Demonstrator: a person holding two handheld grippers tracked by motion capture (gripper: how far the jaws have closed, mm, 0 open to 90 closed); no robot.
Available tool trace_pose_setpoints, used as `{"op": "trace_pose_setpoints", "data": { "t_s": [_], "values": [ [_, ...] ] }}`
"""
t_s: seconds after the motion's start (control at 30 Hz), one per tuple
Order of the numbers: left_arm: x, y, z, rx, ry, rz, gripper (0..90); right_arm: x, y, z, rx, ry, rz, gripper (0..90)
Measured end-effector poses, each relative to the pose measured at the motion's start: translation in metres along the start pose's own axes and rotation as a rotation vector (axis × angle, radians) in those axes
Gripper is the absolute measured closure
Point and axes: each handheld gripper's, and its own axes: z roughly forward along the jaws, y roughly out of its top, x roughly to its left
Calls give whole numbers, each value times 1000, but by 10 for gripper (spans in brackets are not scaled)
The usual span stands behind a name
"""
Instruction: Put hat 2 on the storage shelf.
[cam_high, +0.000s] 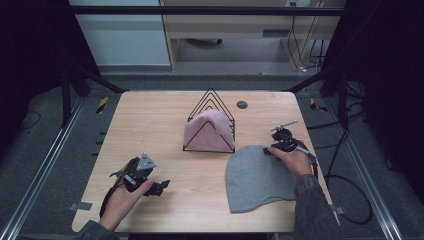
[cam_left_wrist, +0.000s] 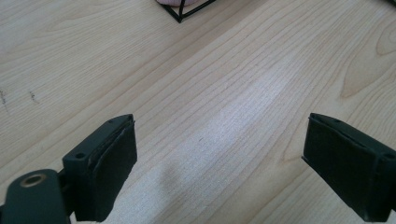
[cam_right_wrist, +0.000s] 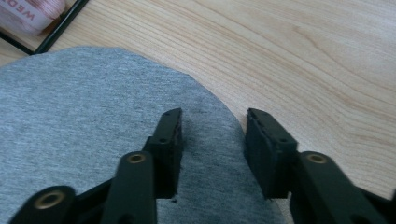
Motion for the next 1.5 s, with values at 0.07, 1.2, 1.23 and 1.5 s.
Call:
{"op": "trace_pose_setpoints", "data": {
  "t_s": [0.07, 1.2, 1.23, 1.5],
  "values": [
    [0, 0, 0, -3, 2, -2, 94, -1, 0, 0, -10, 2, -21, 679],
    [-5, 4, 6, -66, -156, -39, 114, 130, 7, -178, -412, 186, -440, 887],
    [-6, 4, 5, -72, -163, -36, 114, 133, 9, -180, -421, 190, -450, 887],
    [-10, 6, 5, -92, -215, -20, 114, 165, 32, -196, -481, 214, -525, 887]
  ]
}}
